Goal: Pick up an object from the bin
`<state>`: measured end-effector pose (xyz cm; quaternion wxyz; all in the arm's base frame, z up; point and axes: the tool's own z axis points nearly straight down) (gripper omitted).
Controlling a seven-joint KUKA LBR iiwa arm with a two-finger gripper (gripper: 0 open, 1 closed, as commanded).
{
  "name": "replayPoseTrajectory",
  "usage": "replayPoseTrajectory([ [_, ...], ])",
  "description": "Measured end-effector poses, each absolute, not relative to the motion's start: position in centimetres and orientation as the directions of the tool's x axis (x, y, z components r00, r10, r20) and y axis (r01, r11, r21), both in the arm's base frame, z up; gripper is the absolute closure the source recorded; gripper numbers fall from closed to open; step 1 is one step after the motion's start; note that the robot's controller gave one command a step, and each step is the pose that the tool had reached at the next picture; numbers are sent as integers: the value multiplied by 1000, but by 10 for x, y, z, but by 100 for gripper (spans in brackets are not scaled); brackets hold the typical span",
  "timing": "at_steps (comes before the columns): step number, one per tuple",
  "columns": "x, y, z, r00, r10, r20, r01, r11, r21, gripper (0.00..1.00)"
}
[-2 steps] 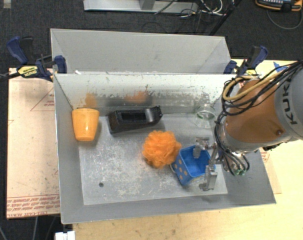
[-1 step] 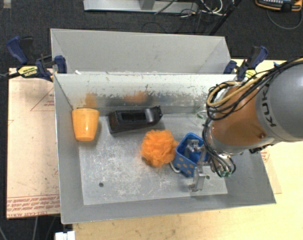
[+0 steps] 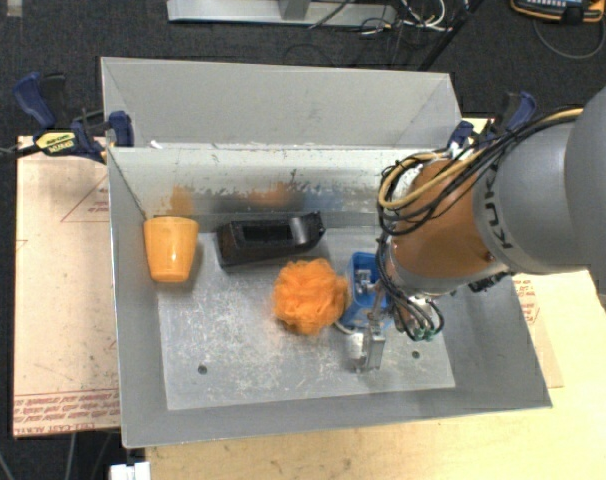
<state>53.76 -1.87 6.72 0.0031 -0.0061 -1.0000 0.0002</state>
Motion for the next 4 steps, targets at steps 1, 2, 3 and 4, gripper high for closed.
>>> replayPoseTrajectory([
  [1, 557, -1, 74, -999, -36, -8, -36, 999, 4, 0],
  [2, 575, -21, 76, -998, 59, -17, 59, 998, 1, 100],
  [3, 575, -21, 76, -998, 59, -17, 59, 998, 1, 100],
  [4, 581, -7, 161, -999, 44, -19, 44, 999, 2, 100],
])
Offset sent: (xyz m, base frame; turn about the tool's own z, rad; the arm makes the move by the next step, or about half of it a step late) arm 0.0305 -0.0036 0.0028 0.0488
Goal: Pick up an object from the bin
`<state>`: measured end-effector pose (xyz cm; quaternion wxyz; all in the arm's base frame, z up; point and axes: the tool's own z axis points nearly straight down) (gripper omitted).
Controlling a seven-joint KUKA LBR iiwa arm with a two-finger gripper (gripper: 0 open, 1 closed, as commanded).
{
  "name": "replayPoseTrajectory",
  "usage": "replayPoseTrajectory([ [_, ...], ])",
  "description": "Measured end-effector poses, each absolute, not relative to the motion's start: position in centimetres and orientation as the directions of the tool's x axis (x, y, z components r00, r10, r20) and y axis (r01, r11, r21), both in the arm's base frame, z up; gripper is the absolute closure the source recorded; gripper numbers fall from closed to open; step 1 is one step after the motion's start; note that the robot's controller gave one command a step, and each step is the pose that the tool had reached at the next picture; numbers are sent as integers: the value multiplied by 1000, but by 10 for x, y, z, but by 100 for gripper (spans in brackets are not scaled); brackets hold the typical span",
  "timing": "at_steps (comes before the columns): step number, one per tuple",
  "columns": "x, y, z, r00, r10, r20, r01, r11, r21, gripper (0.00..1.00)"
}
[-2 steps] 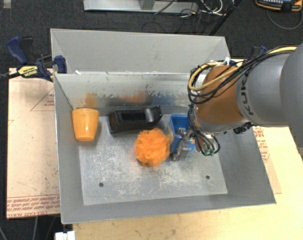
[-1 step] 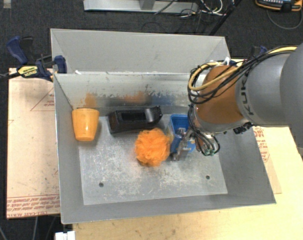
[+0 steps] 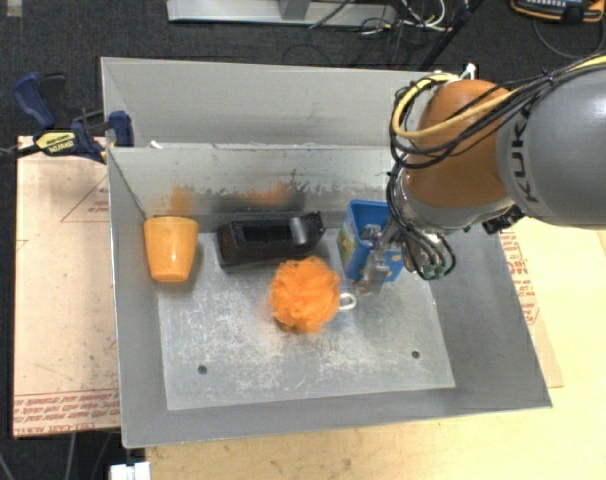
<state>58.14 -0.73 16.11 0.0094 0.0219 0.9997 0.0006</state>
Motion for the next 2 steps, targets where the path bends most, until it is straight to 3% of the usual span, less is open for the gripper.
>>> replayPoseTrajectory([
  [1, 581, -7, 161, -999, 44, -19, 44, 999, 2, 100],
  [2, 578, -14, 290, -999, 46, -22, 46, 999, 2, 100],
])
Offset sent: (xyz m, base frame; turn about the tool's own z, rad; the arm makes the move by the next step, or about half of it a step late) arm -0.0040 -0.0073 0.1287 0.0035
